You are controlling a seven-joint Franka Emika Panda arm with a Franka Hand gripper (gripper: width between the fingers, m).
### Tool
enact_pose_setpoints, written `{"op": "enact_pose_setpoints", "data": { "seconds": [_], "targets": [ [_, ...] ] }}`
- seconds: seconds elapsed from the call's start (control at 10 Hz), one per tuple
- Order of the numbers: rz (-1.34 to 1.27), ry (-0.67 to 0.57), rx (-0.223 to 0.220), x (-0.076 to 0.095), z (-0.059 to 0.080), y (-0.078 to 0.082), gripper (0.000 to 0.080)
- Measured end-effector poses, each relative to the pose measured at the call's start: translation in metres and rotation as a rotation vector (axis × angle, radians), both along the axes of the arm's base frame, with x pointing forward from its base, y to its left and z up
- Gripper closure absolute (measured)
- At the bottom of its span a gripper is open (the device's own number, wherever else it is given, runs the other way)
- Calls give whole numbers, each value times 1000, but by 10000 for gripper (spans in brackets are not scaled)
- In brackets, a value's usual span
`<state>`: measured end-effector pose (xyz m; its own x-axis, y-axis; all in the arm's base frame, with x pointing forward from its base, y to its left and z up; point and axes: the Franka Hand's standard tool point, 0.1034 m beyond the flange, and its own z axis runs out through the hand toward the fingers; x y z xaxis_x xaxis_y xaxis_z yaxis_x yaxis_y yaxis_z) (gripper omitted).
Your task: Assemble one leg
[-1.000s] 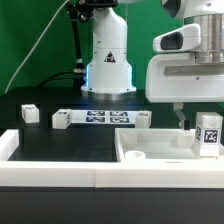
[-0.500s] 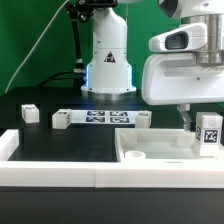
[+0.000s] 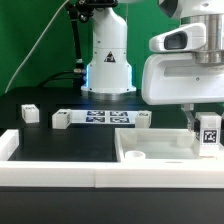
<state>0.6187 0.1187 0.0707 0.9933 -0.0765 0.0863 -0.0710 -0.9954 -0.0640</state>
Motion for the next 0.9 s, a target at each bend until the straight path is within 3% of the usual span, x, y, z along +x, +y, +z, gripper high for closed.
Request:
{"op": "enact_pose_setpoints", "data": {
  "seconds": [0.9],
  "targets": [
    [-1142,62,123,-2,-2,2,509]
  ]
}}
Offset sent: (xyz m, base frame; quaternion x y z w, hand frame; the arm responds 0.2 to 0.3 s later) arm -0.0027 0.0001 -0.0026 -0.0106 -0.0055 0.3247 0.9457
